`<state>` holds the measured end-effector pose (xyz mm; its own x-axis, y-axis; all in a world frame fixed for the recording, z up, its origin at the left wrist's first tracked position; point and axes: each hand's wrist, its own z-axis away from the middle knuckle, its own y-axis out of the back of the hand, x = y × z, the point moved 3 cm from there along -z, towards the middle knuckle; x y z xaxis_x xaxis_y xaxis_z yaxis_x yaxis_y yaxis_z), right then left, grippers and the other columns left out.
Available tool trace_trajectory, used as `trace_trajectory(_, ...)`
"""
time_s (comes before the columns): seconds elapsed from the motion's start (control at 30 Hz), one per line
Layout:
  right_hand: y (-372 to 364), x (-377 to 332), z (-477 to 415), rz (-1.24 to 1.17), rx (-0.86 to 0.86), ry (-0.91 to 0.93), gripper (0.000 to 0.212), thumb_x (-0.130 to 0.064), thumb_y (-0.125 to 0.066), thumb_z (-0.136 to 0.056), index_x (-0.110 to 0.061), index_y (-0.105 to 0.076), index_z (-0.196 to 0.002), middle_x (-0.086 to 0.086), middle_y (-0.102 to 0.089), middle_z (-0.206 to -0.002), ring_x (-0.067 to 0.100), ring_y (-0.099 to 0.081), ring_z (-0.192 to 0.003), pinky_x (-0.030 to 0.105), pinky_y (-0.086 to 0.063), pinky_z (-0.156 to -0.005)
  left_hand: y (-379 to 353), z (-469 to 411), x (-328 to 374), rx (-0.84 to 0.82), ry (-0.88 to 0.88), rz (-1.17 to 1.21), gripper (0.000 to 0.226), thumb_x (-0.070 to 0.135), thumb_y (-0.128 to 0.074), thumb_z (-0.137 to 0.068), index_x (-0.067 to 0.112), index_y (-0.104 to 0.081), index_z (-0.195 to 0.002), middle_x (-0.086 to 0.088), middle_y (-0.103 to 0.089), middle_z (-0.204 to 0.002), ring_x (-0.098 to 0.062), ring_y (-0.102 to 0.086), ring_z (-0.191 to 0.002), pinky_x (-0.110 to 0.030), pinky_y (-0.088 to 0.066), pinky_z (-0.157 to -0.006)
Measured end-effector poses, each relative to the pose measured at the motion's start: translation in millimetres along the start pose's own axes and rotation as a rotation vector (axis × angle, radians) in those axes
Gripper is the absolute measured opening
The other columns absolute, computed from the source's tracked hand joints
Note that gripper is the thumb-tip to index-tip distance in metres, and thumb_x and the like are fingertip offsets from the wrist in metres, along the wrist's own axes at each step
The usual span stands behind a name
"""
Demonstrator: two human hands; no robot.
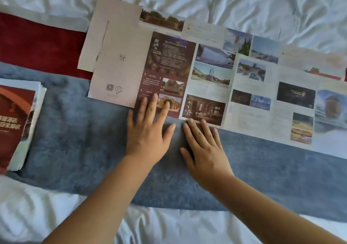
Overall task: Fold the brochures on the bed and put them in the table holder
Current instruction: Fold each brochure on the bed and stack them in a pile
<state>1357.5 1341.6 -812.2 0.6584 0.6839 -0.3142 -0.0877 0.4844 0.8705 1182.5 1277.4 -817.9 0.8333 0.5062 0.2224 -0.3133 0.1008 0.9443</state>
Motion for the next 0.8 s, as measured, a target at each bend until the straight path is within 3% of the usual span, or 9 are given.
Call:
trace_trajectory(0.13,-9.5,-9.6,17.0,-0.048,0.039,0.006,0.061,-0.05,-0.024,-0.109,-0.024,-0.017,-0.164,-0.005,-0.006,-0.172,0.019,0.008,-0.158,0.043,0.006,-0.127,-13.5,31.3,-17.6,-0.022,0.045,-0.021,0.07,0.063,-0.029,-0.1,0.033,-0.025,-0.162,0.001,-0.013,-0.172,-0.026,-0.013,-0.158,-0.064,-0.011,-0.123)
trace_trajectory(0.23,1.0,-8.8,11.8,-0.02,0.16,-0.012,0.055,-0.033,-0.045,-0.106,-0.01,-0.041,-0.155,0.012,-0.024,-0.167,0.032,-0.008,-0.158,0.053,-0.009,-0.127,-12.8,32.9,-21.8,-0.035,0.044,-0.028,0.071,0.066,-0.026,-0.099,0.034,-0.02,-0.163,0.003,-0.011,-0.172,-0.024,-0.011,-0.158,-0.061,-0.008,-0.125)
trace_trajectory(0.3,8.2,-4.9,3.9,0.037,0.206,-0.049,0.051,-0.025,-0.055,-0.101,-0.006,-0.05,-0.148,0.022,-0.022,-0.164,0.041,-0.007,-0.156,0.056,-0.01,-0.126,-11.5,31.5,-20.9,-0.043,0.05,-0.027,0.072,0.067,-0.023,-0.099,0.035,-0.018,-0.163,0.004,-0.008,-0.172,-0.024,-0.008,-0.159,-0.06,-0.005,-0.125)
trace_trajectory(0.37,11.1,-1.5,-5.0,0.125,0.199,-0.043,0.053,-0.024,-0.056,-0.1,-0.005,-0.05,-0.149,0.023,-0.019,-0.166,0.041,-0.005,-0.157,0.055,-0.007,-0.126,-11.3,31.9,-19.6,-0.041,0.051,-0.024,0.072,0.067,-0.022,-0.099,0.035,-0.017,-0.163,0.004,-0.007,-0.173,-0.023,-0.006,-0.159,-0.06,-0.004,-0.125)
trace_trajectory(0.5,4.5,-4.4,-15.7,0.211,0.141,0.049,0.063,-0.028,-0.034,-0.102,0.001,-0.029,-0.158,0.013,-0.011,-0.171,0.033,-0.005,-0.158,0.051,-0.004,-0.127,-13.5,35.0,-20.8,-0.029,0.049,-0.043,0.072,0.067,-0.019,-0.099,0.034,-0.015,-0.164,0.003,-0.006,-0.173,-0.024,-0.004,-0.159,-0.06,-0.001,-0.124)
trace_trajectory(0.57,0.7,-6.1,-15.9,0.183,0.134,0.045,0.065,-0.021,-0.041,-0.102,0.002,-0.02,-0.16,0.011,-0.005,-0.172,0.032,-0.004,-0.158,0.05,-0.004,-0.127,-14.6,36.3,-21.1,-0.021,0.049,-0.046,0.071,0.065,-0.019,-0.1,0.032,-0.018,-0.164,0.002,-0.008,-0.173,-0.026,-0.005,-0.159,-0.06,-0.002,-0.124)
trace_trajectory(0.7,-8.8,-17.2,2.4,0.162,0.169,0.15,0.06,-0.015,-0.05,-0.102,0.002,-0.031,-0.157,0.012,-0.016,-0.17,0.032,-0.013,-0.157,0.052,-0.017,-0.126,-6.9,51.2,-28.7,0.058,0.057,-0.024,0.066,0.059,-0.028,-0.103,0.027,-0.033,-0.16,-0.011,-0.024,-0.168,-0.036,-0.012,-0.157,-0.059,-0.007,-0.125)
trace_trajectory(0.8,-28.0,-31.7,28.2,0.131,0.153,0.237,0.056,-0.019,-0.047,-0.106,-0.003,-0.032,-0.158,0.007,-0.018,-0.17,0.028,-0.015,-0.157,0.05,-0.023,-0.125,0.1,74.1,-47.5,0.116,0.063,-0.057,0.065,0.056,-0.034,-0.103,0.028,-0.029,-0.162,-0.017,-0.021,-0.168,-0.043,-0.012,-0.156,-0.061,-0.009,-0.124)
